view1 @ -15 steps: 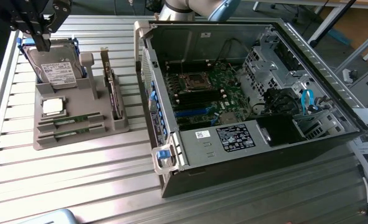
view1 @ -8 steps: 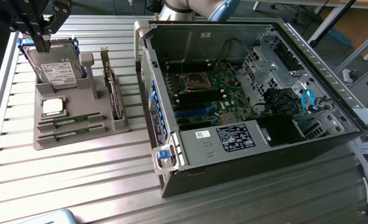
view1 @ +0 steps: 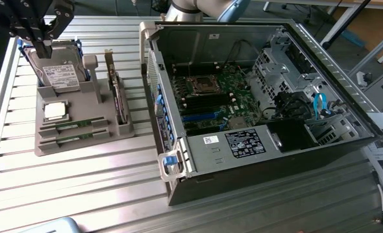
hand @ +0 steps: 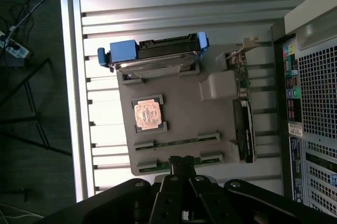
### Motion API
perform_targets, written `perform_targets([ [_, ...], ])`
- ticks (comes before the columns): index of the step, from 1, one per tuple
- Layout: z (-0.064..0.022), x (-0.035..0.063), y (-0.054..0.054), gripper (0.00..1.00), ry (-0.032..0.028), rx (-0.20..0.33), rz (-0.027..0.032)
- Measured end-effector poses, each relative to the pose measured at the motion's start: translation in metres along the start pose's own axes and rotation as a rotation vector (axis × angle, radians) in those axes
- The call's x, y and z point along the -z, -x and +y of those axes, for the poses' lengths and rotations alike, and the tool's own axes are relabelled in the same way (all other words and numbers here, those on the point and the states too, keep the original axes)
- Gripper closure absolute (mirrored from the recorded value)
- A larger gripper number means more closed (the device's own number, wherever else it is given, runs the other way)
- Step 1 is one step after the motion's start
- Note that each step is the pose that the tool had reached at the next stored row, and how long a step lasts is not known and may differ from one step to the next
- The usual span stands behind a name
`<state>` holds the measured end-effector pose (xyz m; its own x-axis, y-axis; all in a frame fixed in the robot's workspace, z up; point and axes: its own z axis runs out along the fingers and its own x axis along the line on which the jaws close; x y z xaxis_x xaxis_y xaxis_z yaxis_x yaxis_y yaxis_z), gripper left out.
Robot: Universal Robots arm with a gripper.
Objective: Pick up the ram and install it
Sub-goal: 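Reach for the ram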
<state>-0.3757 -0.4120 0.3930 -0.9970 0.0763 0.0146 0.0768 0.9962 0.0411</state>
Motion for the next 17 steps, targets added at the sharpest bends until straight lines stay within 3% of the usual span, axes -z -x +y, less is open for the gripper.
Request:
perform_targets([
  [17, -0.0137, 0.0006, 0.001, 0.89, -0.0011, 0.0, -0.0001],
])
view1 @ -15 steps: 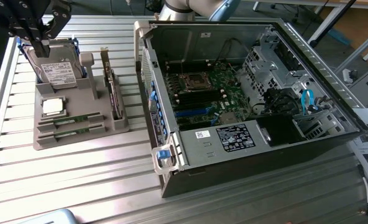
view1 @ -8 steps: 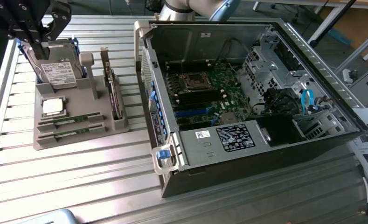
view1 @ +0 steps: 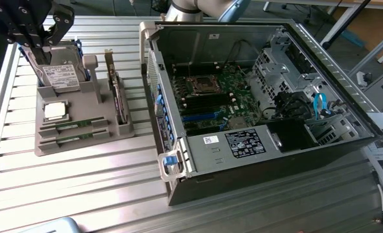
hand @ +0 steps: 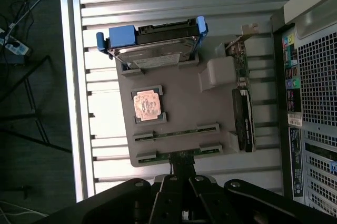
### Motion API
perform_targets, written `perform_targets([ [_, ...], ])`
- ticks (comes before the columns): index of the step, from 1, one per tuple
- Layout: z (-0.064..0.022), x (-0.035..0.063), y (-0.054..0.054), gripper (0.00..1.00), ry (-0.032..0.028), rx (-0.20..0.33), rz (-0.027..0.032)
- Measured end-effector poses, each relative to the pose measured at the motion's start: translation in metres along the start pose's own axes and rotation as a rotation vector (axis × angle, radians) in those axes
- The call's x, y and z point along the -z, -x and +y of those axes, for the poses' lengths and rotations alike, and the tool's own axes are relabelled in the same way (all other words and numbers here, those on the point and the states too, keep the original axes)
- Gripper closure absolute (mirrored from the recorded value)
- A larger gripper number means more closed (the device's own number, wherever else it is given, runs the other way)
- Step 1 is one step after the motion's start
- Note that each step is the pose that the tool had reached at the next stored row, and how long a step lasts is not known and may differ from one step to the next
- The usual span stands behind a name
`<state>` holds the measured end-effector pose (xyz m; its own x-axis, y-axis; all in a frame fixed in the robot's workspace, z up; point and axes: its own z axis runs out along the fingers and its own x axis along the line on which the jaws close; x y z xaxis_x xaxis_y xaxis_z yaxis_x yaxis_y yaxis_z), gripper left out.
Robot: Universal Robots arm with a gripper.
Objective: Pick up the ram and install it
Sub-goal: 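Reach for the ram, then pick up the ram and move it above insertion slot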
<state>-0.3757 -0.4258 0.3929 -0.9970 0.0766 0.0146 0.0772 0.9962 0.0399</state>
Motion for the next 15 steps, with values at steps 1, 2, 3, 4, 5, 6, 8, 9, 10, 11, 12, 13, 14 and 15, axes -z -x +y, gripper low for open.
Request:
perform_targets([
  [1, 0.0, 0.0, 0.0, 0.89, 0.0, 0.0, 0.0],
  [2, 0.0, 0.0, 0.0, 0.89, 0.0, 0.0, 0.0],
  [3, 0.0, 0.0, 0.0, 0.89, 0.0, 0.0, 0.0],
  [4, 0.0, 0.0, 0.0, 0.89, 0.0, 0.0, 0.0],
  [5, 0.0, 0.0, 0.0, 0.89, 0.0, 0.0, 0.0],
  [6, 0.0, 0.0, 0.0, 0.89, 0.0, 0.0, 0.0],
  [8, 0.0, 0.0, 0.0, 0.89, 0.0, 0.0, 0.0],
  [9, 0.0, 0.0, 0.0, 0.89, 0.0, 0.0, 0.0],
  [10, 0.0, 0.0, 0.0, 0.89, 0.0, 0.0, 0.0],
  [11, 0.0, 0.0, 0.0, 0.89, 0.0, 0.0, 0.0],
  [12, 0.0, 0.0, 0.0, 0.89, 0.0, 0.0, 0.0],
  [13, 0.0, 0.0, 0.0, 0.89, 0.0, 0.0, 0.0],
  [14, 0.0, 0.0, 0.0, 0.89, 0.0, 0.0, 0.0],
  [15, 0.0, 0.0, 0.0, 0.89, 0.0, 0.0, 0.0],
])
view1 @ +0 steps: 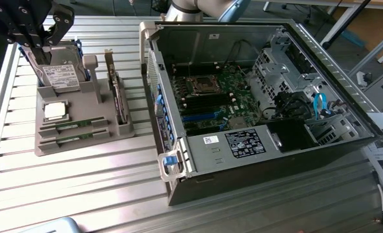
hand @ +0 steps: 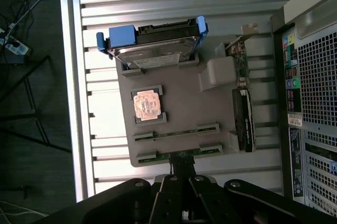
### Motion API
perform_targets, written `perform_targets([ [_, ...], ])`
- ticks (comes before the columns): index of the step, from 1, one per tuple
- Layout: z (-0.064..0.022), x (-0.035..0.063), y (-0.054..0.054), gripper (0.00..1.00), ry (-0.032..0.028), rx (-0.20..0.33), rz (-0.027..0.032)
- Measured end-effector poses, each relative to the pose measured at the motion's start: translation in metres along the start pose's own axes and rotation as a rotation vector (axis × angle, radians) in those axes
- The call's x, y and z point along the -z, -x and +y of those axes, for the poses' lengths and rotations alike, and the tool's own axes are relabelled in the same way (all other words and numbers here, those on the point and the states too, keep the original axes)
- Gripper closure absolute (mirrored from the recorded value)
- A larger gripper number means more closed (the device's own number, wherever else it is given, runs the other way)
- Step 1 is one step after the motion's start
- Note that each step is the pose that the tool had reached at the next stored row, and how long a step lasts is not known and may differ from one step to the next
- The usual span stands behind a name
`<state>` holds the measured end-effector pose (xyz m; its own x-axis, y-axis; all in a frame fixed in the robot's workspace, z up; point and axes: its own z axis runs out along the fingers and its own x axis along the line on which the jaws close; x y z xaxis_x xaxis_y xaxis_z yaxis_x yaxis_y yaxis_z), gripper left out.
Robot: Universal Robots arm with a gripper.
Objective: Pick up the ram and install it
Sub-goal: 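Pick up the ram and move it above insertion slot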
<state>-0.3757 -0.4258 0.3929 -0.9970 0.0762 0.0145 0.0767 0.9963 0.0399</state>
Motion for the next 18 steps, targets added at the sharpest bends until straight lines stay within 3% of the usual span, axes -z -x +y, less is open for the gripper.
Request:
perform_targets([
  [18, 0.0, 0.0, 0.0, 0.89, -0.0015, 0.086, 0.0074],
])
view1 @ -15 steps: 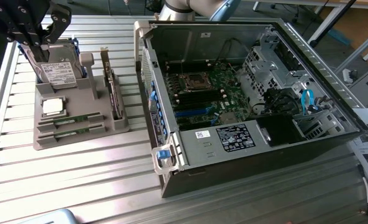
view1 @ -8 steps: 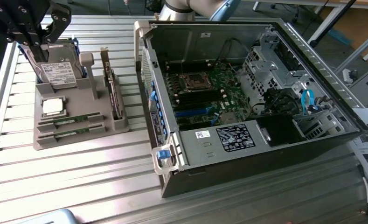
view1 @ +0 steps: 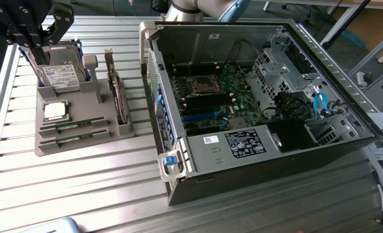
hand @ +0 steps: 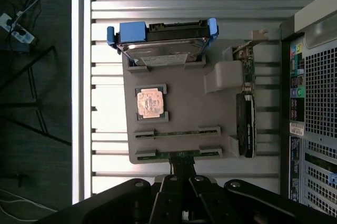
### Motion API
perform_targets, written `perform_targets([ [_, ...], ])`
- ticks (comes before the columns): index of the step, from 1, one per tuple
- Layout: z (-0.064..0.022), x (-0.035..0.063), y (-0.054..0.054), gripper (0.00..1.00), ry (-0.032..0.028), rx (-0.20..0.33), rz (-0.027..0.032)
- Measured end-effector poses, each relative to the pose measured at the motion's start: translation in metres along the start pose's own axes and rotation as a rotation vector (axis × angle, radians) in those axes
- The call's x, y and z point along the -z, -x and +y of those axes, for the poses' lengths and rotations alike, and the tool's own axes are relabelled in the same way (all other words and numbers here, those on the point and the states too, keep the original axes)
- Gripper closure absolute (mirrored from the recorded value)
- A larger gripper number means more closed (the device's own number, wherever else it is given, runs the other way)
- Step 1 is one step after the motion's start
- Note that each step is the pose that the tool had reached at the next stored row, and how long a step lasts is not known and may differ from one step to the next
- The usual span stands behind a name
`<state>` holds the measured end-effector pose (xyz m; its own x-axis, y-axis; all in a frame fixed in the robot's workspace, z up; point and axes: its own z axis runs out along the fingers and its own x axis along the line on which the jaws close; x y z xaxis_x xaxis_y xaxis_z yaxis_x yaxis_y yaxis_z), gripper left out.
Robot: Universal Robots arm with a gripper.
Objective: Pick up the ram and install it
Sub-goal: 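Pick up the ram and move it above insertion slot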
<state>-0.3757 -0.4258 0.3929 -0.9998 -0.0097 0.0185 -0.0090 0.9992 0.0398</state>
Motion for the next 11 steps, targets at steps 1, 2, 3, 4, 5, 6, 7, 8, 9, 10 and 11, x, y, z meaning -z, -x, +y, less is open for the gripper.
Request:
perform_targets([
  [1, 0.0, 0.0, 0.0, 0.89, -0.0001, 0.006, 0.0007],
  [2, 0.0, 0.0, 0.0, 0.89, -0.0002, 0.011, 0.0013],
  [3, 0.0, 0.0, 0.0, 0.89, -0.0003, 0.017, 0.002],
  [4, 0.0, 0.0, 0.0, 0.89, -0.0004, 0.023, 0.0028],
  [5, 0.0, 0.0, 0.0, 0.89, -0.0005, 0.031, 0.0039],
  [6, 0.0, 0.0, 0.0, 0.89, -0.0007, 0.037, 0.0048],
  [7, 0.0, 0.0, 0.0, 0.89, -0.0008, 0.043, 0.0058],
  [8, 0.0, 0.0, 0.0, 0.89, -0.0009, 0.049, 0.007],
  [9, 0.0, 0.0, 0.0, 0.89, -0.001, 0.056, 0.0083],
  [10, 0.0, 0.0, 0.0, 0.89, -0.0011, 0.062, 0.0096],
  [11, 0.0, 0.0, 0.0, 0.89, -0.0011, 0.069, 0.0111],
])
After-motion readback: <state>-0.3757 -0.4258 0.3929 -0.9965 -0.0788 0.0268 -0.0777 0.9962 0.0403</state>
